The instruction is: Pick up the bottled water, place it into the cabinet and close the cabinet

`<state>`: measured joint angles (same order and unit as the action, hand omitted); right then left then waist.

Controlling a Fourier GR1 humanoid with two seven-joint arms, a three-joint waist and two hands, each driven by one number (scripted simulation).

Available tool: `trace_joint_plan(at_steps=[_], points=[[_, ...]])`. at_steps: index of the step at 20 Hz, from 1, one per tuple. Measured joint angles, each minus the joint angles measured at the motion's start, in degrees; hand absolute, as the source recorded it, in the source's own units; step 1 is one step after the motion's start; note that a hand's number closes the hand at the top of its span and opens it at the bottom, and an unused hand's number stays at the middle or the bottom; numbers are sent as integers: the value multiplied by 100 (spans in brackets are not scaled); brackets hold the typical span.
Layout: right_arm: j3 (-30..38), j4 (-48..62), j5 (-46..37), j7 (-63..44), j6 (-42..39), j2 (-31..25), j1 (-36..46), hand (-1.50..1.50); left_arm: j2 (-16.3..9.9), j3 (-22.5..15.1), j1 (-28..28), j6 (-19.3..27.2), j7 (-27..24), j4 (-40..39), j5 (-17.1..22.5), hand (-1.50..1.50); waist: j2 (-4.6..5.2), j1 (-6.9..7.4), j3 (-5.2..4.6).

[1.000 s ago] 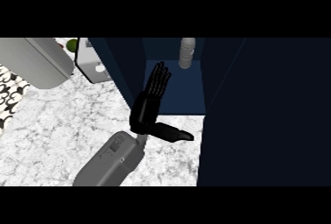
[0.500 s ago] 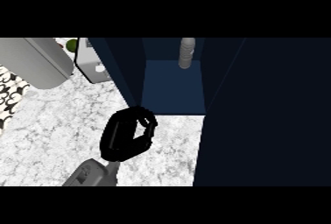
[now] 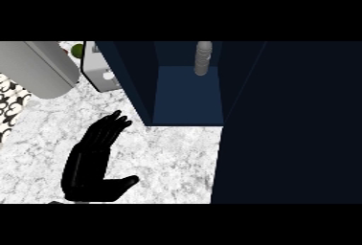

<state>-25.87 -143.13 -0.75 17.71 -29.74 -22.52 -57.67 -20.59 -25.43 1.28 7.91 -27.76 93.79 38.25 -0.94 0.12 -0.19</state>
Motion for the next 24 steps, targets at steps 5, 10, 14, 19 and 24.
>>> trace_joint_plan(at_steps=[5, 10, 14, 19, 24], points=[[-447, -6, -68, -194, 1, -208, 239, 150, -338, 340, -512, -258, 46, 460, 405, -150, 1, 68, -13], [-720, -18, -137, -383, 22, -457, 556, 150, -626, 660, -902, -530, 52, 672, 729, -150, -20, 130, -39], [-852, -15, -170, -512, 128, -562, 846, 150, -885, 884, -1175, -796, 72, 812, 946, -150, -18, 237, -55], [-1067, 7, -161, -745, 494, -421, 974, 150, -1195, 1189, -1431, -1156, 86, 924, 1210, -150, 31, 343, -64], [-1162, 35, -102, -883, 617, -364, 1122, 150, -1389, 1376, -1568, -1457, 89, 967, 1380, -150, 101, 498, -66]])
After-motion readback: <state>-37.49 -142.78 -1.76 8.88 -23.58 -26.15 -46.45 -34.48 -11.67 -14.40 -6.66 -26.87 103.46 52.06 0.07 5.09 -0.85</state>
